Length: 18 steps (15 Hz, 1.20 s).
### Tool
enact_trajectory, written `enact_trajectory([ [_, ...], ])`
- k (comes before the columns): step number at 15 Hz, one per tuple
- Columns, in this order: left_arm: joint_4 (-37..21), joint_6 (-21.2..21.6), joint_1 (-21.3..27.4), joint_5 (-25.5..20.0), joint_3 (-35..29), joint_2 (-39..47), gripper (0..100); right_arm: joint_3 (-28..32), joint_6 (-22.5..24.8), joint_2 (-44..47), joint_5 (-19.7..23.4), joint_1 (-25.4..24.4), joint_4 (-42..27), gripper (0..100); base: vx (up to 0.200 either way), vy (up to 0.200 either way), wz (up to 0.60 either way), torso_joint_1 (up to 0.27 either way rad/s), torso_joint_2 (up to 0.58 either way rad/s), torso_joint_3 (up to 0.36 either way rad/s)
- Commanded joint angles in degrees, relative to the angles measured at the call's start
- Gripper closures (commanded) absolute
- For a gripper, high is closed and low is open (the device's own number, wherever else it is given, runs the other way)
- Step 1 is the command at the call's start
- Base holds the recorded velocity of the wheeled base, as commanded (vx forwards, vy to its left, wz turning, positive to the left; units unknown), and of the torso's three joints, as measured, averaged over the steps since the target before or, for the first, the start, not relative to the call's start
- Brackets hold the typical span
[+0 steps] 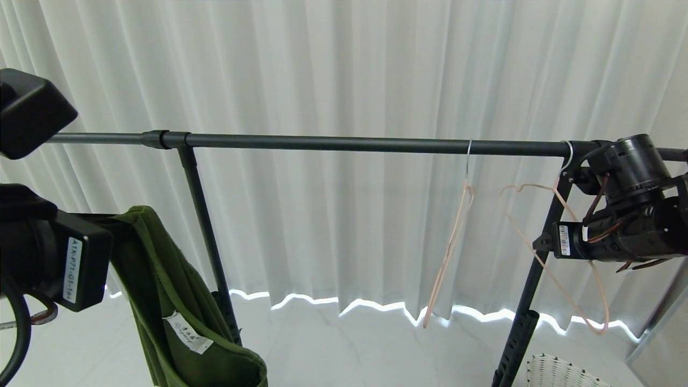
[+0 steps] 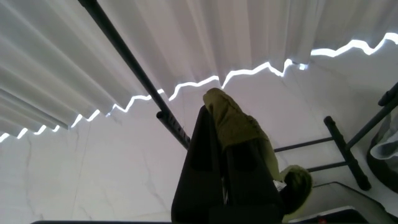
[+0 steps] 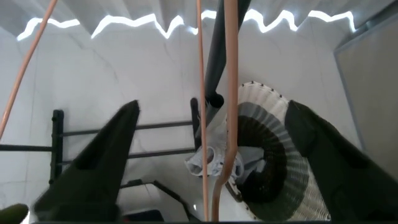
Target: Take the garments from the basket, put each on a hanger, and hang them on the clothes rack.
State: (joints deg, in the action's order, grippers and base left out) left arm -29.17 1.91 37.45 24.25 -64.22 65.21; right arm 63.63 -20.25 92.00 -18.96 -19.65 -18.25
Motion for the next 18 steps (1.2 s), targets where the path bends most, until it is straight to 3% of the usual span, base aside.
enact_trajectory([
  [1,-0.01,0.02,-0.01,0.01,-0.03,0.10,100,-0.18,-0.05,-0.16,-0.03,0.05,0.06,100,0.000,0.000,0.00,0.000,0.00,0.000],
  [8,-0.01,0.02,-0.01,0.01,-0.03,-0.08,100,-0.09,-0.05,-1.39,-0.12,-0.21,0.14,100,0.000,0.000,0.00,0.000,0.00,0.000],
  [18,-0.01,0.28,-0.01,0.01,0.06,-1.31,100,-1.58,0.39,-14.13,-0.73,-4.34,0.14,100,0.000,0.000,0.00,0.000,0.00,0.000],
])
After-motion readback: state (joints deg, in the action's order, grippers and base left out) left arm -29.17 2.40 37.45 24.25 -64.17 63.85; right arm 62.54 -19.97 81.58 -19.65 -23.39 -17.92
